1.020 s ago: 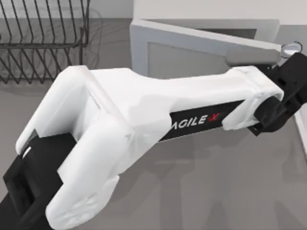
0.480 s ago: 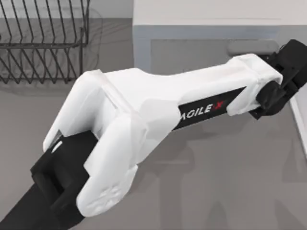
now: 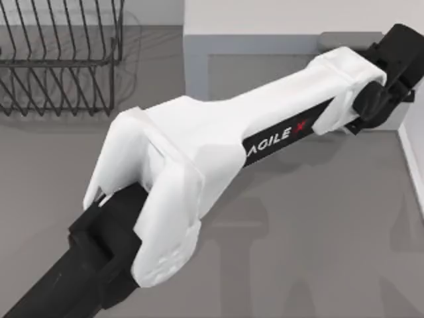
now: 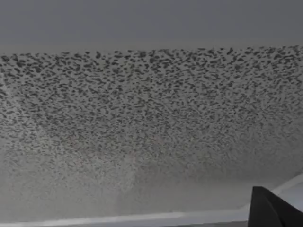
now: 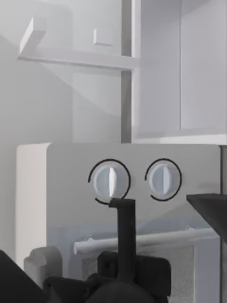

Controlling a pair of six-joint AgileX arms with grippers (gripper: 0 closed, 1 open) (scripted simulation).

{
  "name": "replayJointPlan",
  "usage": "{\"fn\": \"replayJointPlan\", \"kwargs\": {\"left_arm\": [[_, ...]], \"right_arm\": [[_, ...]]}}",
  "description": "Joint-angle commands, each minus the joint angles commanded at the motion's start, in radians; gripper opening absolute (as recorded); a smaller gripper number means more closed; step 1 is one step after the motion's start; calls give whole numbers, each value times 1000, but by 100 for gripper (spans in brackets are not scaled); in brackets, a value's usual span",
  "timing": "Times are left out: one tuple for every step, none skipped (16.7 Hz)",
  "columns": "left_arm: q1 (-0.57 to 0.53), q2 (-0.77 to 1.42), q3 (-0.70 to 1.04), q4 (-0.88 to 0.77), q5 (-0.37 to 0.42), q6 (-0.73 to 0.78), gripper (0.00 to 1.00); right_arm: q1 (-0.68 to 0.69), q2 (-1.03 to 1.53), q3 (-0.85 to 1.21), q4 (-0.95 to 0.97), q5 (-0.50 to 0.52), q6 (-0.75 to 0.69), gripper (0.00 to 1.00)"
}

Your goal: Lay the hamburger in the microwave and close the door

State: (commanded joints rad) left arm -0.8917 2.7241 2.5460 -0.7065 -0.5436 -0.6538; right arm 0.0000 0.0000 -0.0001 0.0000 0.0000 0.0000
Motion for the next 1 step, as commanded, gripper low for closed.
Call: {"fn": "replayJointPlan", "kwargs": {"left_arm": [[3,5,5,-3,2,3,0]], "right_arm": [[0,0,0,0,0,0,100]]}}
